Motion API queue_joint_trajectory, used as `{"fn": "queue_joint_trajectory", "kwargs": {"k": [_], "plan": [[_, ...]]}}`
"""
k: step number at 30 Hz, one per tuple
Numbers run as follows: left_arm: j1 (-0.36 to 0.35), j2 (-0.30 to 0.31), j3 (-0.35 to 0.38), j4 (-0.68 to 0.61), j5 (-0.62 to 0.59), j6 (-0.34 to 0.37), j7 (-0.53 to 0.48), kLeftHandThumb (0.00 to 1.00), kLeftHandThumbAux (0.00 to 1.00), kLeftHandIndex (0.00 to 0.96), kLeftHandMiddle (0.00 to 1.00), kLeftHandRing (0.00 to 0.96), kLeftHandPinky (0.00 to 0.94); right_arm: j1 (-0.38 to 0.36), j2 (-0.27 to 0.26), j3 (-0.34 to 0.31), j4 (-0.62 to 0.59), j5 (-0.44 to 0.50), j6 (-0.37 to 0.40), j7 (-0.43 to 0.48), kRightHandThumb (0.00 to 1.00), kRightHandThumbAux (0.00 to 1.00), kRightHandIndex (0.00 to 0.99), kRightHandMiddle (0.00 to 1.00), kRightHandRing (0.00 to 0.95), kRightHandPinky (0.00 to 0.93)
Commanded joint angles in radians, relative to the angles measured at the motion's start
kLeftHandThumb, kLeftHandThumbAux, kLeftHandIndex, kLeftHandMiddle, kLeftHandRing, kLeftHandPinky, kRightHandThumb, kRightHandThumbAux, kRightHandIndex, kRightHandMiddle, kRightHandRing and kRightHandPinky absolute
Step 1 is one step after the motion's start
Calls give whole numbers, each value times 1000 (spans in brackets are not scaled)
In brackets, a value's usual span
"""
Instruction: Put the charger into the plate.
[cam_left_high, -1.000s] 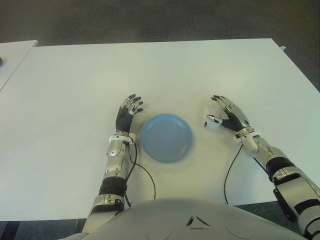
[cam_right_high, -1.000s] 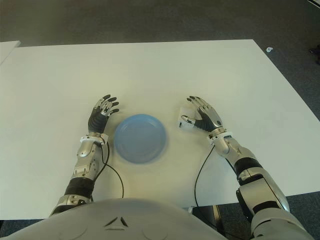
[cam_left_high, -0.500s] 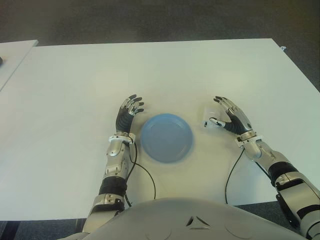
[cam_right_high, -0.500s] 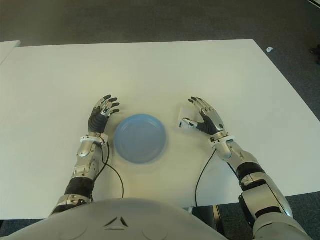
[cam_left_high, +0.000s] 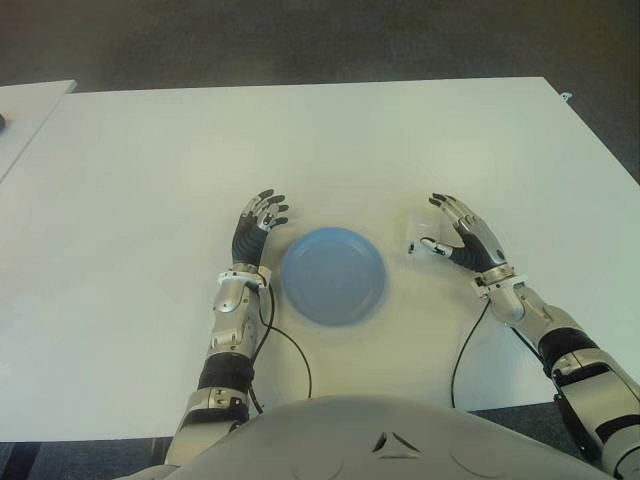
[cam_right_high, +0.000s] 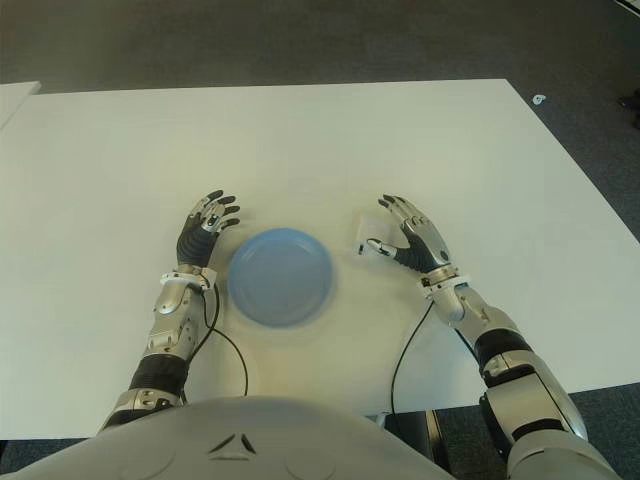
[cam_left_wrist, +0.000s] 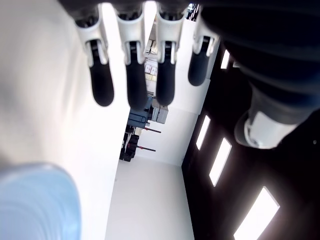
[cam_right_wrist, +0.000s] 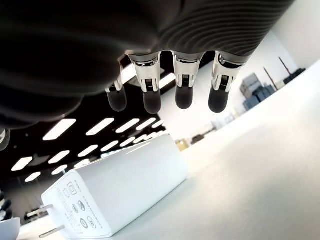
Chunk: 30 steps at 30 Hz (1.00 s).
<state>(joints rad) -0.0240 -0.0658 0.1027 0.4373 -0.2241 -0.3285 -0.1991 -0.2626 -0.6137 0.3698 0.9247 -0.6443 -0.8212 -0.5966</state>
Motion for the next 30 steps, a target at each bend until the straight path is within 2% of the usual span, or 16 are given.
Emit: {"fn": "queue_joint_trajectory", "kwargs": {"k": [1,18,30], "plan": [[12,0,-2,18,10,25,5,72,552,222,281,309,347,46,6,26,23,-41,9,0,154,194,0,0,0,0],[20,-10,-5,9,13,31,9,86,545,229,291,315,355,4,-5,87,82,-88,55,55,202,210,0,0,0,0],[31,-16,-7,-18,11,49,20,69,560,231,294,322,363,-30,3,119,112,-85,84,132,178,216,0,0,0,0]]}}
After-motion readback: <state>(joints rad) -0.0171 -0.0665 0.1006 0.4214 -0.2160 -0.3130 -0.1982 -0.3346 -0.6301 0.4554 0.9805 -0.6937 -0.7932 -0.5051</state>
